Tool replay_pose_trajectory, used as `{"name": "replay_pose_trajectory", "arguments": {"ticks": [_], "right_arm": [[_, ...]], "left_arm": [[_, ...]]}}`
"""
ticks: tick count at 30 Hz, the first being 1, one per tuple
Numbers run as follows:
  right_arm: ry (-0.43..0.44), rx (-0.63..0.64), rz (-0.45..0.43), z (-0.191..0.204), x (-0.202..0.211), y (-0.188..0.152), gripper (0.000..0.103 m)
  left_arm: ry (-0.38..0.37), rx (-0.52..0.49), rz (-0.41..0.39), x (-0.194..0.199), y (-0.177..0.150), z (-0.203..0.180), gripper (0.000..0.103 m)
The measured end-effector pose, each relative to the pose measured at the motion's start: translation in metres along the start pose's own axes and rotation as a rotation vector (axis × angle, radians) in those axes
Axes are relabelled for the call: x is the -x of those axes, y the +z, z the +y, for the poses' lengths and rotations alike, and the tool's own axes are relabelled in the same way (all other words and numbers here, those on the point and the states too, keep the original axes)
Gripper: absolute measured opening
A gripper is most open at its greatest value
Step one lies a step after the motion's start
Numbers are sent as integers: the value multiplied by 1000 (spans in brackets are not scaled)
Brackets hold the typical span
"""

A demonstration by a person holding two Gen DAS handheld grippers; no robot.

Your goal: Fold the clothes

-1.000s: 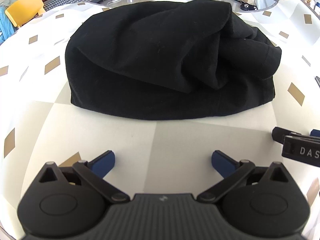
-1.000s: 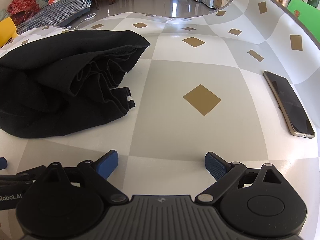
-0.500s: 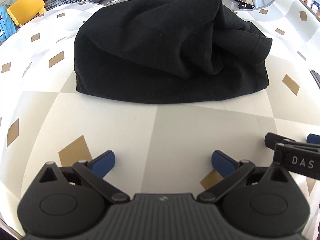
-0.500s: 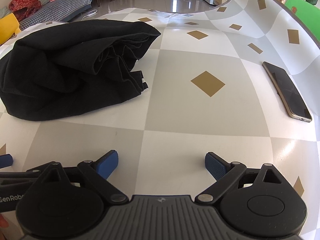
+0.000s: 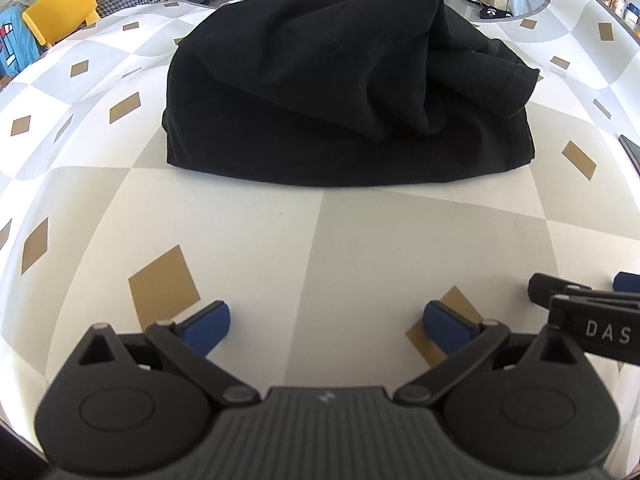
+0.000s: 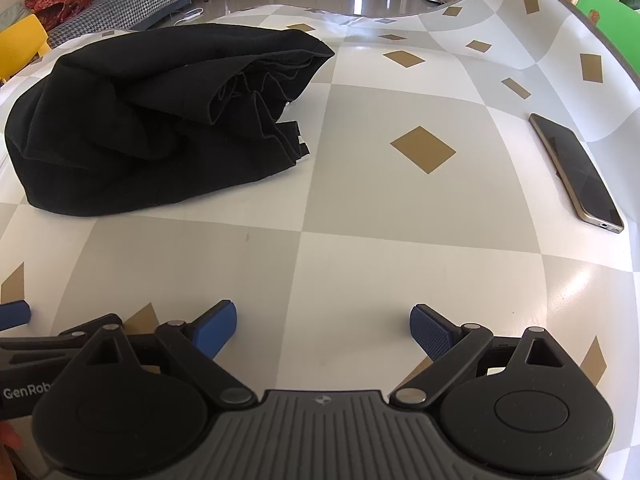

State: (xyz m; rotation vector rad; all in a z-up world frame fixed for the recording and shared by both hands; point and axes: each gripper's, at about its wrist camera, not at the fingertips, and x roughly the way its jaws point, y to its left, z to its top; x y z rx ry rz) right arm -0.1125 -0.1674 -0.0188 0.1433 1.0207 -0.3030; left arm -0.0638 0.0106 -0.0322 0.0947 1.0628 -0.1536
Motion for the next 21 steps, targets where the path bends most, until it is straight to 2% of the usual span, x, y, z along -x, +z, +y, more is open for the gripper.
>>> {"name": "replay_pose_trajectory", "arguments": {"ticks": [21], "right_arm": [[4,-7,35,3,7,-9,94]], "left_arm": [[-9,-22,-7,9,-17,6,103]]}}
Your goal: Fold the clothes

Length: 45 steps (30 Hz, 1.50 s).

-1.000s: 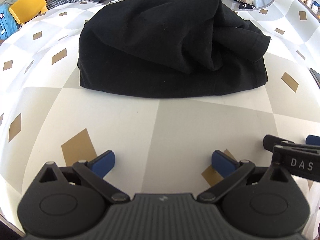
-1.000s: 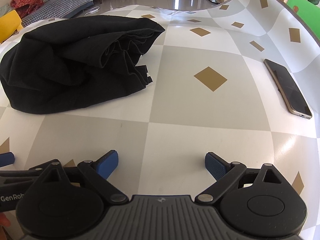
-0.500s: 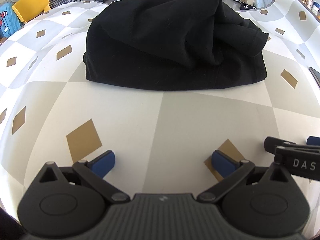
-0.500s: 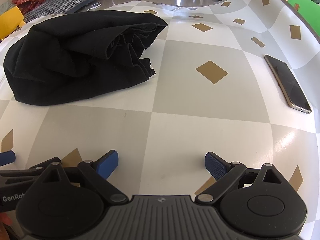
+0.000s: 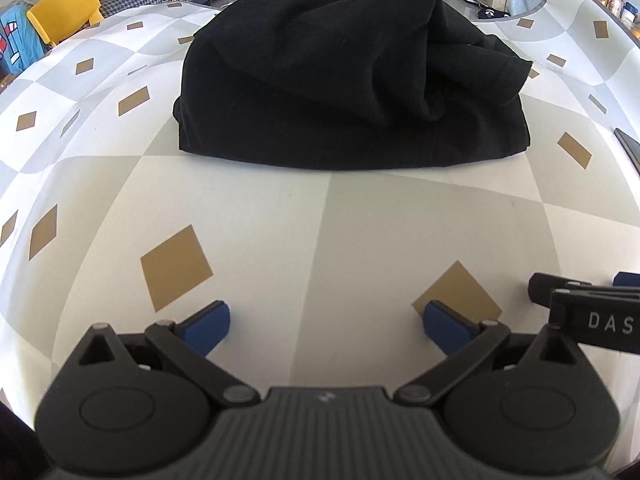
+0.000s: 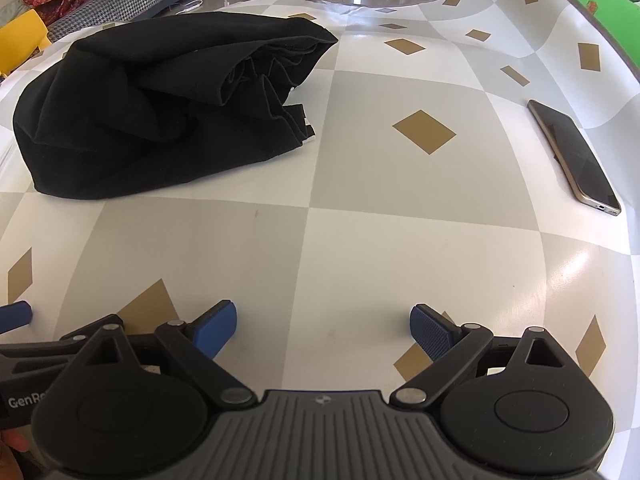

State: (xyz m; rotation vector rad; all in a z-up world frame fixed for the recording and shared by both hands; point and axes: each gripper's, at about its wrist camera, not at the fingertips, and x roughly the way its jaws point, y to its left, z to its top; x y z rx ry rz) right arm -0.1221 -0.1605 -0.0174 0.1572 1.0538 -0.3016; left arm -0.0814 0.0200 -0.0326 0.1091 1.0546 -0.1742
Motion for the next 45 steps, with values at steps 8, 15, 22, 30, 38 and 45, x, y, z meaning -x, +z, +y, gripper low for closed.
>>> {"name": "replay_pose_trajectory", "arguments": {"ticks": [8,15,22,30,38,45], "right_arm": [[2,-12,15,0,3,-4,94],[3,-22,24,-1,4,-5,94],[1,-33,24,-2,4,-6,94],[-3,-56,29,-3,4,-4,94],[-14,-76,25,-3,3,-2,94],[-26,-98,24,-2,3,-1,94]], "left_arm": [[-1,-3,-3,2,-4,2,103],[-7,-7,-3,4,-6,5,103],[-10,-1,1,4,-5,4,103],[-9,6,51,3,3,3,103],[-2,20,87,1,8,2,103],[-4,22,79,1,7,1,103]]}}
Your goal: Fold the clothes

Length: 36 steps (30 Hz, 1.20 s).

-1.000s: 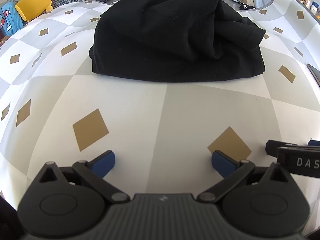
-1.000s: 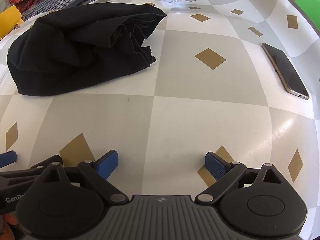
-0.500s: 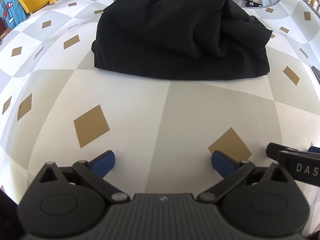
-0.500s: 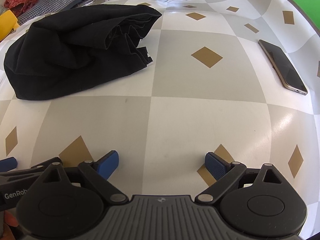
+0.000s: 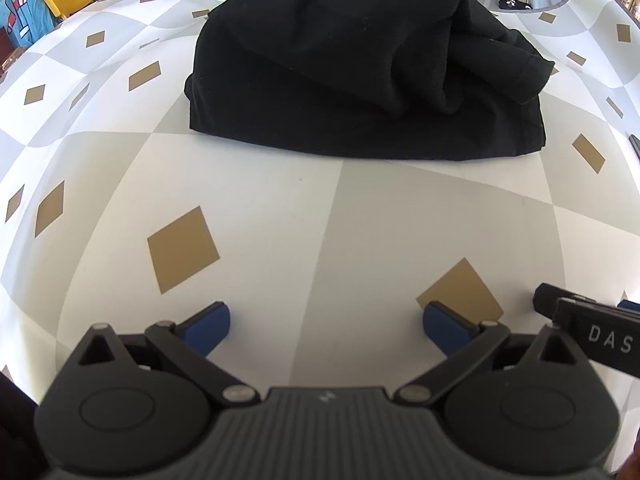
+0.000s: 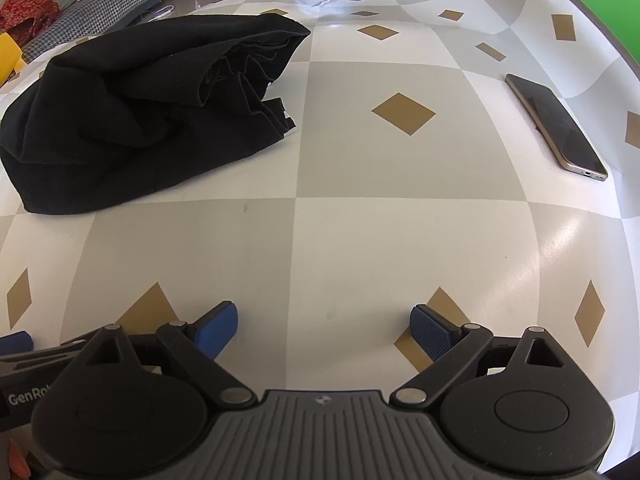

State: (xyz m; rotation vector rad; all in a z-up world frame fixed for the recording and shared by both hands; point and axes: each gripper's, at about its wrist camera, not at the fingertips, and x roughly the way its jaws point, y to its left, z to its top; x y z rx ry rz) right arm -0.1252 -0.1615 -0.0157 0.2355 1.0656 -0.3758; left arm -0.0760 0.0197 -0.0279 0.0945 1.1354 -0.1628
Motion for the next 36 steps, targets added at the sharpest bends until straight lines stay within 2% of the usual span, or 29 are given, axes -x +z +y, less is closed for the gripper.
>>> {"name": "replay_pose_trajectory", "arguments": {"ticks": [23,26,32,36], "right_arm": [[-7,-6,-4,1,-1,-1,94],[2,7,-2,1,0,1,92],[29,17,-27,3,4,3,80],[65,-7,-54,2,9,6,79]], "left_arm": [[-1,-9,-12,2,-3,-2,103],[2,-12,-9,1,-2,-2,103],[27,-31,-16,5,-2,-4,103],[51,-57,-69,16,-1,-7,103]]}}
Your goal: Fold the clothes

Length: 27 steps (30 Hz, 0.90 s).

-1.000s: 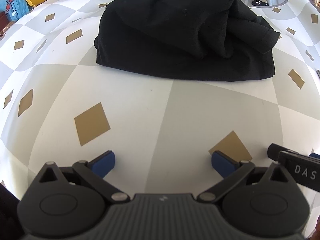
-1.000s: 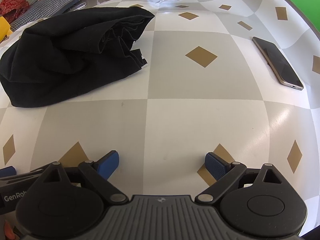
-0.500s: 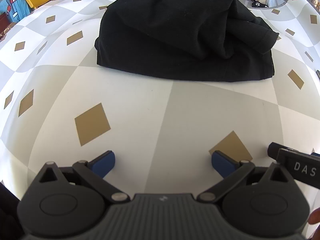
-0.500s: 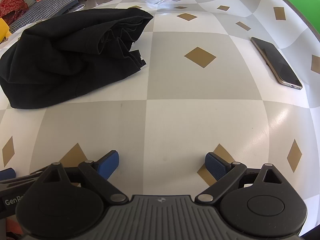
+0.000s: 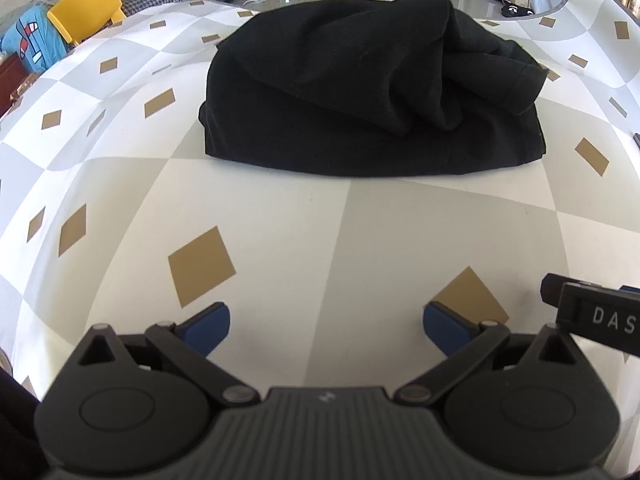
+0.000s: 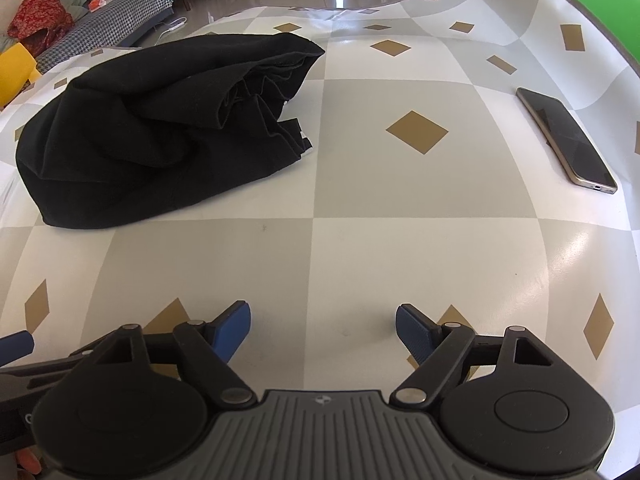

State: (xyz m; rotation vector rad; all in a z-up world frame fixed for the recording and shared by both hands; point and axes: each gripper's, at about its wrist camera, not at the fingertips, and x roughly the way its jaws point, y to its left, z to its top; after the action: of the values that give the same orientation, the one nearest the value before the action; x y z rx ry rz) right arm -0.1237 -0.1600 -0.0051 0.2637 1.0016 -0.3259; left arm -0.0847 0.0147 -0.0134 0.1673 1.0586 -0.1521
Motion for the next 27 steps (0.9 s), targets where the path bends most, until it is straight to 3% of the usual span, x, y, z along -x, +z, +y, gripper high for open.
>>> {"name": "replay_pose_trajectory", "arguments": {"ticks": [5,22,27], "right_arm": [[22,15,-48,5,8,3,79],[144,33,-79,17,18,3,79],[162,44,-82,21,19,3,79]], "left_arm": [[1,-8,-43,14,2,0,103],[10,8,-100,37,-4,7,103],[13,13,-103,39,-6,10,94]]}}
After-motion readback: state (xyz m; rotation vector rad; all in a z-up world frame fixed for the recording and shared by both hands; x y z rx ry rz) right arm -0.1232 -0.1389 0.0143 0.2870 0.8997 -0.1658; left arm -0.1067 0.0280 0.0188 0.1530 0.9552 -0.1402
